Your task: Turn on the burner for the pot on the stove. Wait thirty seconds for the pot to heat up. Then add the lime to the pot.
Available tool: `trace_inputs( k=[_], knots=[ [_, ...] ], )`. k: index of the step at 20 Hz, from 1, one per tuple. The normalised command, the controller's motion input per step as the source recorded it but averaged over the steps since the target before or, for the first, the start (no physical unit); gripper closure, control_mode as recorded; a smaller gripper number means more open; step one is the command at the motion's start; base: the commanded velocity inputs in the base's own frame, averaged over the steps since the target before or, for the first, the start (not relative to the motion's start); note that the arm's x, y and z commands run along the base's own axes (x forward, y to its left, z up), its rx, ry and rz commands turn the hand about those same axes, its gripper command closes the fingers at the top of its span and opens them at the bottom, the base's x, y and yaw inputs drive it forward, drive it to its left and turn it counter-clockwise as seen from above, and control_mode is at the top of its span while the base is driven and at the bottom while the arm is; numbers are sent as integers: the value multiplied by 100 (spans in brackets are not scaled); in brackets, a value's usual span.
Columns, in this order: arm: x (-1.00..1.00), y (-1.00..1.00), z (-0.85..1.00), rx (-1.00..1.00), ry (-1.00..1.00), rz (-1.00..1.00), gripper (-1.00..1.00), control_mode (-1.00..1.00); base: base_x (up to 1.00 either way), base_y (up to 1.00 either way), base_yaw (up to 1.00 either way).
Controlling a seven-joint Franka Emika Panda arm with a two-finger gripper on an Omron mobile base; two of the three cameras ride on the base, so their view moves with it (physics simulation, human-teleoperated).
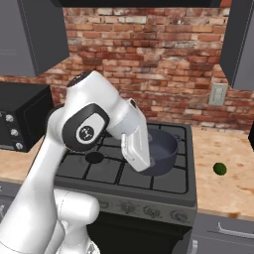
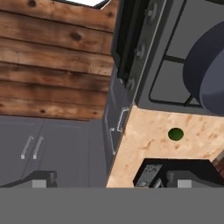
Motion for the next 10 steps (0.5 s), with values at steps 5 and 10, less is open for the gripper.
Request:
trace_inputs(
  k=[5,10],
  knots=[
    [0,-29,0,3,0,0,-100,-100,0,0,0],
    [0,-25,0,2,0,0,-100,-100,0,0,0]
  ],
)
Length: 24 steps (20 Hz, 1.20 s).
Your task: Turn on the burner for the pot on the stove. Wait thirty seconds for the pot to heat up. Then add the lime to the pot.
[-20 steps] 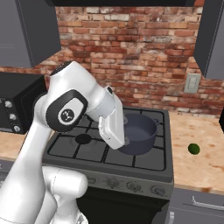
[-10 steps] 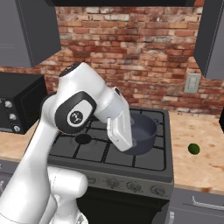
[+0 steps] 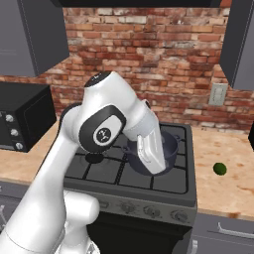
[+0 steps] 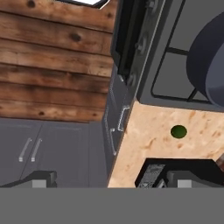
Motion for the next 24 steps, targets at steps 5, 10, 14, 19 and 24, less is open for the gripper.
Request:
trace_inputs(
  k=[5,10,14,19,24],
  knots=[
    [2,-19,0,1,0,0,-100,-100,0,0,0],
    [10,-9,0,0,0,0,-100,-100,0,0,0],
    [13,-5,0,0,0,0,-100,-100,0,0,0],
    [7,-7,0,0,0,0,-100,-100,0,0,0],
    [4,-2,0,0,0,0,-100,-100,0,0,0]
  ],
)
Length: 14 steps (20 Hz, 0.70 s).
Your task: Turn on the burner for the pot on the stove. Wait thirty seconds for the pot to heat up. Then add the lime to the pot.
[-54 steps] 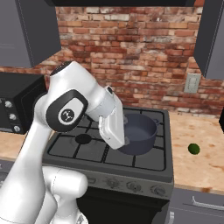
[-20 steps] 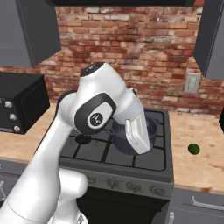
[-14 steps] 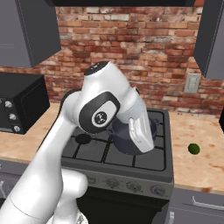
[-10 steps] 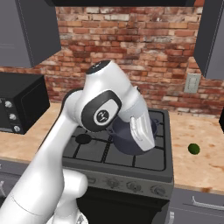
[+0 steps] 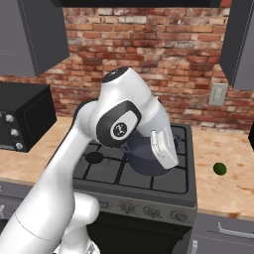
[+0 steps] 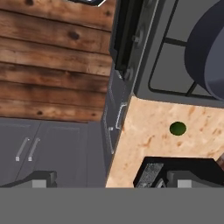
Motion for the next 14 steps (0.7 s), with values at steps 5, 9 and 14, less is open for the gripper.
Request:
trace_inputs(
  k=[5,9,14],
  knots=[
    [0,0,0,0,-1,0,-100,-100,0,0,0],
    [0,0,0,0,0,0,-100,-100,0,0,0],
    [0,0,0,0,0,0,-100,-100,0,0,0]
  ],
)
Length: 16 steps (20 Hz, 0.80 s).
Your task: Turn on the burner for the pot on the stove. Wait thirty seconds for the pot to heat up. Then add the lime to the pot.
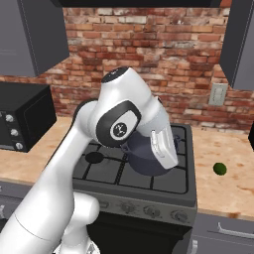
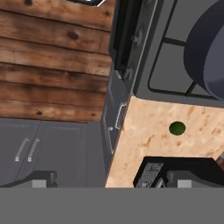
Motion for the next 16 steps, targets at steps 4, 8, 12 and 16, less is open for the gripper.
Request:
trace_inputs(
  k=[4,8,12,16],
  knots=[
    [0,0,0,0,0,0,-100,-100,0,0,0],
    [0,0,0,0,0,0,-100,-100,0,0,0],
    [0,0,0,0,0,0,-100,-100,0,0,0],
    [0,0,0,0,0,0,-100,-100,0,0,0]
  ],
)
